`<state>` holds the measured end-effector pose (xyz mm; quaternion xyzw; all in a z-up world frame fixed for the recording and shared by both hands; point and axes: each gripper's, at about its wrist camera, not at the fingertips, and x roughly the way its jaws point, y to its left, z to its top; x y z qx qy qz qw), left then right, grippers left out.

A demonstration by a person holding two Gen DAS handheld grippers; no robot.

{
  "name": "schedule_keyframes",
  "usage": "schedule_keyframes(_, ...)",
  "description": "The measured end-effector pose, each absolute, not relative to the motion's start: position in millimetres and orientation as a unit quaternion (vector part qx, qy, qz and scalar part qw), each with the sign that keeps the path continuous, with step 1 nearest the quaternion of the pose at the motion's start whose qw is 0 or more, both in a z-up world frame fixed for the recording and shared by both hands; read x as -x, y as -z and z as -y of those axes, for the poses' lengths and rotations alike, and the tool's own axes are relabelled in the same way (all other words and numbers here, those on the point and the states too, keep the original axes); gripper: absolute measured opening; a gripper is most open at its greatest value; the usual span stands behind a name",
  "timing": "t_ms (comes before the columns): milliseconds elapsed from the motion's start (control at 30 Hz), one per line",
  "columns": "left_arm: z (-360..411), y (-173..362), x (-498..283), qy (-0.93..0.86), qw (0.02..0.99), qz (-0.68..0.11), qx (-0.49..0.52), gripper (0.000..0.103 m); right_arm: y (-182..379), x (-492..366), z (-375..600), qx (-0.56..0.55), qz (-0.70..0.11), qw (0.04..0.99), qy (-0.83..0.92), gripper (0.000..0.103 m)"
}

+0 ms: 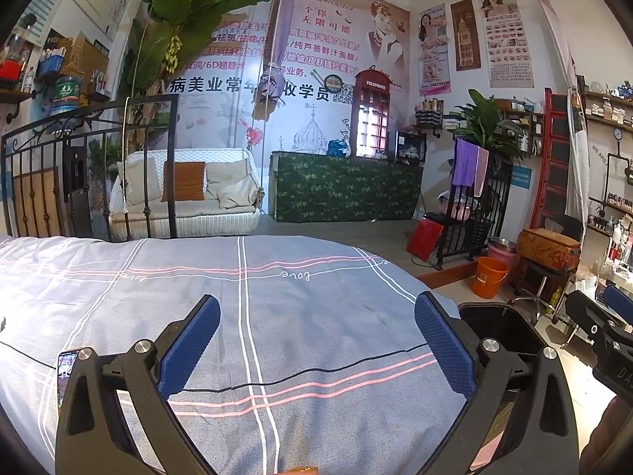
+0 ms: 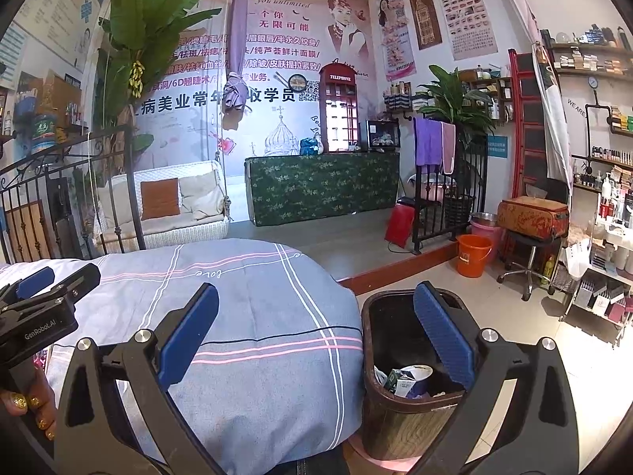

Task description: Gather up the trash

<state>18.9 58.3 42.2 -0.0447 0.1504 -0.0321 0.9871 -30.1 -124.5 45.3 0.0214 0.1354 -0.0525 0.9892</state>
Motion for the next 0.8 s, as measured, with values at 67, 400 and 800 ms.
schedule_keyframes(67,-57.4,-42.6,-19.1,0.033,0.987,-0.151,0.046,0.097,-45.4,29.8,124.6,-0.021,-0.135,0.989,0.053,0.097)
schedule_keyframes(400,-53.7,-41.9,-20.9,0.034,0.986,-0.156,0.047,0.097,-43.7,27.8,124.6,-0.023,-0.138,0.989,0.052,0.097)
schedule_keyframes(800,-54.4,-38.2,-22.2,0.035,0.985,-0.16,0.049,0.097,-35.8,23.5,125.2,-0.029,-0.145,0.987,0.054,0.097)
